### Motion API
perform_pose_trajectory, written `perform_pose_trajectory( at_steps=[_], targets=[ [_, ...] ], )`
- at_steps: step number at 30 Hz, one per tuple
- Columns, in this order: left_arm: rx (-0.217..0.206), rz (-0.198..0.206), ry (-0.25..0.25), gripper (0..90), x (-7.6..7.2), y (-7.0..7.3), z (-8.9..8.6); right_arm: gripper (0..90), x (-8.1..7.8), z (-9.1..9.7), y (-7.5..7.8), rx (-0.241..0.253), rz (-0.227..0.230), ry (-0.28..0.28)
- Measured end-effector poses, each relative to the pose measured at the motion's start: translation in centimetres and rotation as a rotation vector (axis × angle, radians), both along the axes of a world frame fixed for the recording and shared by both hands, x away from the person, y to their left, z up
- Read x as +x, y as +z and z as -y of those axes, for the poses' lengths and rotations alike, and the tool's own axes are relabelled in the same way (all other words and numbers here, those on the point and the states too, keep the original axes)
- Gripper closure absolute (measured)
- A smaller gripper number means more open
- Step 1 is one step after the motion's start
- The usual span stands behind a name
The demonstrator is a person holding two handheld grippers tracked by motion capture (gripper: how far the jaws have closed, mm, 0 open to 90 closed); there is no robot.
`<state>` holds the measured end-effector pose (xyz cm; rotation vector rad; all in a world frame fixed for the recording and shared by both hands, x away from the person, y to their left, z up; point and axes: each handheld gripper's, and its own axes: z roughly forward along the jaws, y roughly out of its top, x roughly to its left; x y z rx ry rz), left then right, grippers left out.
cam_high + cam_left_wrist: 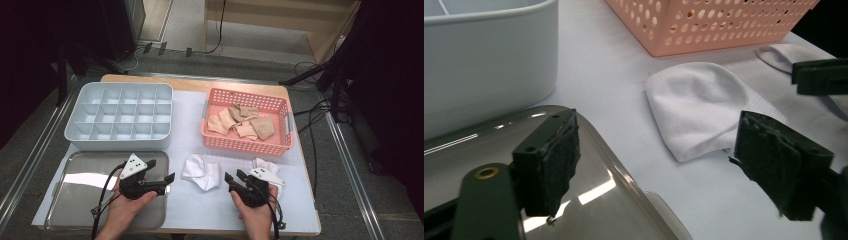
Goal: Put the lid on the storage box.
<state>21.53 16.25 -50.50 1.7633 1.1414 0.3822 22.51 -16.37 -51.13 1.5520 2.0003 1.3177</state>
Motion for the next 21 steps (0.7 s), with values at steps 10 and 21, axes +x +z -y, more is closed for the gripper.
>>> perform_pose_trajectory(
  at_steps=[10, 21],
  targets=[
    [-0.015, 0.006, -0.008, 41.7, -0.2, 0.0, 0.1, 61.0, 0.4, -3.8, -1.9, -0.034, -0.086, 0.04],
    [-0.019, -0.027, -0.035, 61.9, -0.2, -0.1, 0.1, 83.8, 0.3, -0.6, -0.4, -0.038, -0.052, 0.011]
  ],
)
